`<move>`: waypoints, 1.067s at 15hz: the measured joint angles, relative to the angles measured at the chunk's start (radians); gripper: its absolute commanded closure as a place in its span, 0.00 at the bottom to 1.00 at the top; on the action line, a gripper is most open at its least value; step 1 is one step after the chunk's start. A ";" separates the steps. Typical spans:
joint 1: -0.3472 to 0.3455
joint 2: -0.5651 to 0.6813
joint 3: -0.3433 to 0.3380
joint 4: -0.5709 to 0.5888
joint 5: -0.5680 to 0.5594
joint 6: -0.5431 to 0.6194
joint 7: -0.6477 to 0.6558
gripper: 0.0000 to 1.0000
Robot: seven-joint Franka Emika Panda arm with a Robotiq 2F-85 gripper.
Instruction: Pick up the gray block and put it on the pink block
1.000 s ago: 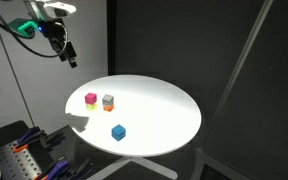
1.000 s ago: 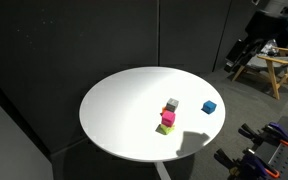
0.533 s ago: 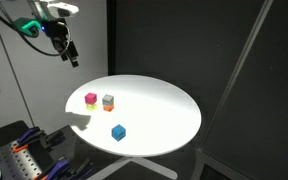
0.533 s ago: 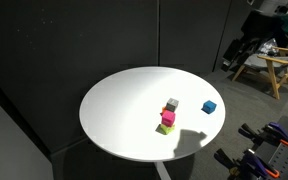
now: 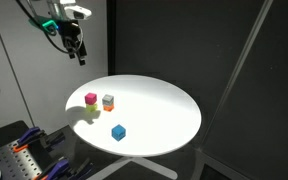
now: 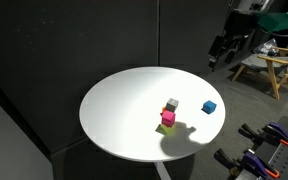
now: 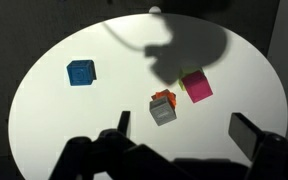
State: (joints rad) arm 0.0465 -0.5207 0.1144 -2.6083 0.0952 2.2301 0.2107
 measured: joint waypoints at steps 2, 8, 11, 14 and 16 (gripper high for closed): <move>0.002 0.067 -0.005 0.049 0.000 0.000 -0.003 0.00; 0.003 0.287 -0.014 0.189 0.000 0.019 -0.036 0.00; 0.003 0.390 -0.022 0.248 0.000 0.040 -0.057 0.00; 0.003 0.484 -0.031 0.300 -0.003 0.066 -0.072 0.00; 0.002 0.543 -0.037 0.331 -0.003 0.082 -0.085 0.00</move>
State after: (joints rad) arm 0.0489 0.0221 0.0771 -2.2772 0.0924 2.3120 0.1253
